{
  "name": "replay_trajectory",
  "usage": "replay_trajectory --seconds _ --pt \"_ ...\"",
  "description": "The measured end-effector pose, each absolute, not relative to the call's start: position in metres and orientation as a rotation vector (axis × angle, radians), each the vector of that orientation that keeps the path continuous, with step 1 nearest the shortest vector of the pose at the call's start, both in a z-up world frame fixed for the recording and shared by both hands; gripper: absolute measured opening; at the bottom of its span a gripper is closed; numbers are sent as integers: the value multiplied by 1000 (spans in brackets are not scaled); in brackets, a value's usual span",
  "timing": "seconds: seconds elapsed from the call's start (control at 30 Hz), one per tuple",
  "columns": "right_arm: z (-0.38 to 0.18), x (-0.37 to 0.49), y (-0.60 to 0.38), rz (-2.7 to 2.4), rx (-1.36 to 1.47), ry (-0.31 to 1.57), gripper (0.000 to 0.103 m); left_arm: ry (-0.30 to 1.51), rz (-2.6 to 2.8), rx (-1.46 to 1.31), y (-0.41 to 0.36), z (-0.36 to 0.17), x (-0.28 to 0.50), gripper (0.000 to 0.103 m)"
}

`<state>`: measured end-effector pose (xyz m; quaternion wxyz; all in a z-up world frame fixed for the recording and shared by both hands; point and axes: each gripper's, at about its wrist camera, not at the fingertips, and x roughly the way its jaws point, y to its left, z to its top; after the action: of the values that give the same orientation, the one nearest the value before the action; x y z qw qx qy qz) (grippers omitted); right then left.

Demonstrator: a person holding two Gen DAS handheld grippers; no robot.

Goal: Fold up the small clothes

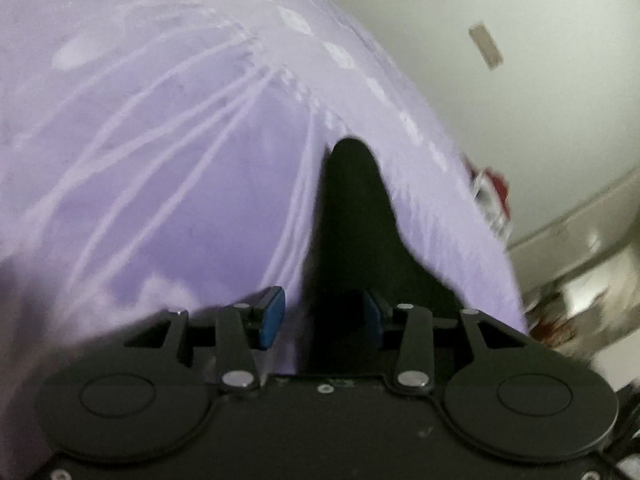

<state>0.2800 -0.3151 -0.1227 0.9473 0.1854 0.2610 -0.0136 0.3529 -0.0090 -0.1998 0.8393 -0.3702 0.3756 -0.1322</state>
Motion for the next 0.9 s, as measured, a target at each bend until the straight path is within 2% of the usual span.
replay_trajectory --seconds 0.23,0.27,0.3,0.33,0.37,0.4,0.47,0.53,0.63,0.7,0.73,0.77,0.8,0.9 --pt "-134 313 -307 -12 343 570 41 767 -283 -863 -19 -206 405 44" --pt "-135 315 -307 -15 348 571 38 763 -285 -871 -20 -206 410 39" --pt "-136 318 -308 -16 355 572 33 755 -287 -872 -20 -205 413 21" --pt "-137 321 -309 -16 356 571 17 744 -289 -865 -20 -203 415 4" --pt "-136 323 -308 -24 348 570 0 737 -294 -866 -19 -201 417 2" --pt "-132 324 -306 -26 333 556 0 706 -297 -870 -18 -197 415 1" --pt "-125 321 -305 -27 320 513 0 643 -310 -852 -16 -193 412 1" --pt "-128 326 -307 -58 311 530 0 691 -255 -784 -20 -201 415 2" --pt "-153 340 -313 -101 323 637 0 728 -247 -741 -20 -206 418 8" --pt "-154 336 -317 -102 343 622 0 722 -249 -730 -17 -198 412 12" --pt "-149 331 -318 -105 349 612 2 711 -250 -725 -14 -192 404 15" --pt "-143 324 -318 -109 347 601 10 692 -267 -719 -12 -184 391 22" --pt "-137 314 -318 -105 343 583 14 685 -287 -713 -12 -179 381 23" --pt "-122 275 -314 -28 349 542 14 669 -376 -702 -13 -171 333 24"
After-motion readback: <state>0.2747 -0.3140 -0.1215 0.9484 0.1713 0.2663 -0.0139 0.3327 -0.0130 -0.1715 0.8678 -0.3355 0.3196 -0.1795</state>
